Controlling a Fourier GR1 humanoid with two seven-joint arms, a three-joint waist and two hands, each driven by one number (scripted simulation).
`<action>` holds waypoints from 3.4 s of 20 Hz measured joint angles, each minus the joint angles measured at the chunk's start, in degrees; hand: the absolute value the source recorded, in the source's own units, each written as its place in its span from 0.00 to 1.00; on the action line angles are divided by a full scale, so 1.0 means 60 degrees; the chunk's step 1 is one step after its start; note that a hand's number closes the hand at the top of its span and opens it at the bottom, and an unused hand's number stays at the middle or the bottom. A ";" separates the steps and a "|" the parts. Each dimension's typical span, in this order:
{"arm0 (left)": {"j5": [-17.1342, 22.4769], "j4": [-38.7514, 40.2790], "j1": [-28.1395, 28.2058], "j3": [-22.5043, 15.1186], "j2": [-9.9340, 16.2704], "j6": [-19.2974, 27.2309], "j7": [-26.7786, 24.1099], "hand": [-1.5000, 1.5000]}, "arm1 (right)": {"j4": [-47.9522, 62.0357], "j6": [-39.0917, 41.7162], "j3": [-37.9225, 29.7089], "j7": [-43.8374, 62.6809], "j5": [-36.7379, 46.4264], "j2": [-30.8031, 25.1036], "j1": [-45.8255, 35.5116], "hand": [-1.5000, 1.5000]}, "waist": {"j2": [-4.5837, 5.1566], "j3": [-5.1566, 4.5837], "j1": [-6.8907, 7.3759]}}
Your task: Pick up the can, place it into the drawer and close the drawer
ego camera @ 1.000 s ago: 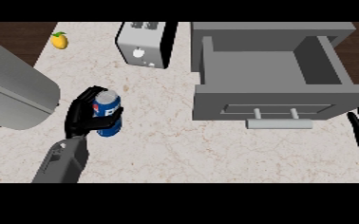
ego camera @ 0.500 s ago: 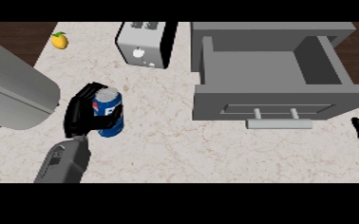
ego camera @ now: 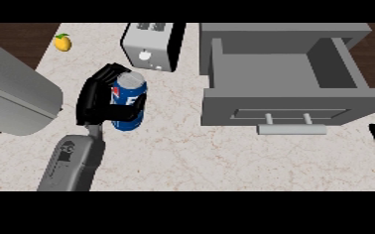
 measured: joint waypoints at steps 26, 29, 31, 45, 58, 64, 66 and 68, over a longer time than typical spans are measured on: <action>-0.0087 0.1905 -0.6952 -0.2324 -0.0665 0.3710 0.3793 1.00 | -0.0355 0.0105 -0.0368 0.0674 -0.0322 -0.0185 -0.0256 0.00 | 0.0046 -0.0002 -0.0230; 0.0245 0.2708 -0.7755 -0.2454 -0.0665 0.4009 0.3744 1.00 | -0.0357 0.0080 -0.0343 0.0683 -0.0289 -0.0131 -0.0314 0.00 | 0.0054 0.0001 -0.0258; 0.0438 0.3184 -0.8235 -0.2459 -0.0667 0.4039 0.3745 1.00 | -0.0388 0.0062 -0.0353 0.0788 -0.0308 -0.0150 -0.0389 0.00 | 0.0056 0.0000 -0.0258; 0.1868 0.6569 -1.0697 -0.2994 -0.0666 0.4413 0.2925 1.00 | 0.0241 0.0085 -0.0295 0.0633 -0.0123 -0.0223 -0.0941 0.00 | 0.0134 0.0011 -0.0481; 0.3266 0.8018 -1.0964 -0.4454 -0.0666 0.4933 0.1944 1.00 | 0.0290 -0.0058 -0.0122 0.0832 0.0069 -0.0256 -0.1329 0.00 | 0.0200 0.0018 -0.0795; 0.3608 0.8410 -1.0815 -0.5120 -0.0666 0.5259 0.1503 1.00 | 0.0321 -0.0068 -0.0024 0.0853 0.0060 -0.0254 -0.1554 0.00 | 0.0258 0.0022 -0.0967; 0.3708 0.8465 -1.0695 -0.5339 -0.0665 0.5310 0.1376 1.00 | 0.0373 -0.0086 -0.0022 0.0825 0.0095 -0.0252 -0.1592 0.00 | 0.0266 0.0022 -0.1008; 0.3788 0.8512 -1.0682 -0.5539 -0.0667 0.5411 0.1271 1.00 | 0.0466 -0.0076 -0.0018 0.0781 0.0145 -0.0307 -0.1706 0.00 | 0.0282 0.0023 -0.1048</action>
